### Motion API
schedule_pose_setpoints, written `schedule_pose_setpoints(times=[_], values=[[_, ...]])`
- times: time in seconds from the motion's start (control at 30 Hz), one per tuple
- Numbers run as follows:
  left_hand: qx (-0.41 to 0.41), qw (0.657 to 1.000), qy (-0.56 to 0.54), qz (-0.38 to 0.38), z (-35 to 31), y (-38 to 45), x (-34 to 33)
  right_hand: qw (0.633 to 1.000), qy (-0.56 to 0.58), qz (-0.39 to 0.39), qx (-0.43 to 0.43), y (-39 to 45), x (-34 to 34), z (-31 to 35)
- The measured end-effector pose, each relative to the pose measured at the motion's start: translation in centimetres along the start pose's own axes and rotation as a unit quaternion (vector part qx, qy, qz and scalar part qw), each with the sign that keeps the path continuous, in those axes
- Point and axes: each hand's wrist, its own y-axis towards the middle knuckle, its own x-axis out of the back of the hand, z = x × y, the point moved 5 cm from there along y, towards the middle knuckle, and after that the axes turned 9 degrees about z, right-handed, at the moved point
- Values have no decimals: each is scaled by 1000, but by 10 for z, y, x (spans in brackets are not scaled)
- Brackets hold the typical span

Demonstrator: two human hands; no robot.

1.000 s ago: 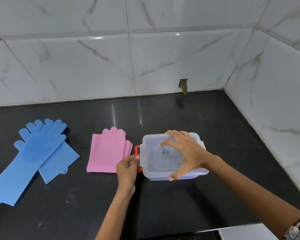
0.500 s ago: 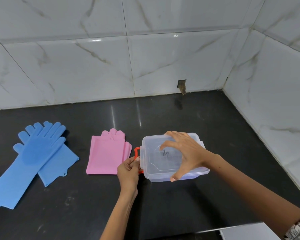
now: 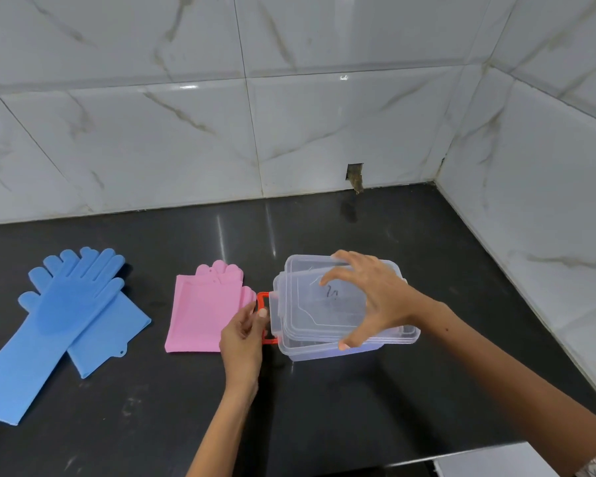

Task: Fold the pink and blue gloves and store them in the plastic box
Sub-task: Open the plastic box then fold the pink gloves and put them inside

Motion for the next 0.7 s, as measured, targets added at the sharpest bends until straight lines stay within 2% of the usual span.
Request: schedule_pose_setpoints(times=[0.07,0.17,0.23,0.33,0.43,0.5,0.6,0.63,0.7], values=[[-127,986,107,6,-28,1,11,1000,14,-5,-13,-1,8,-5],[-321,910,248,83,-75,6,4,999,50,9,-13,3,24,-6],[-385,875,266,123,-97,10,-7,996,83,33,-2,7,31,-3],[-436,862,229,123,-115,20,-15,983,166,71,7,11,42,-1],[-445,867,206,85,-124,36,-16,961,255,111,0,8,56,-10],[-423,888,176,48,-126,50,-15,924,365,110,-19,1,64,-28],[-342,933,104,38,-125,79,-17,815,578,21,-39,-7,66,-62],[-314,945,87,37,-123,88,-18,789,611,-27,-49,-7,64,-72],[-251,966,57,32,-117,109,-22,775,609,-139,-96,-3,56,-91]])
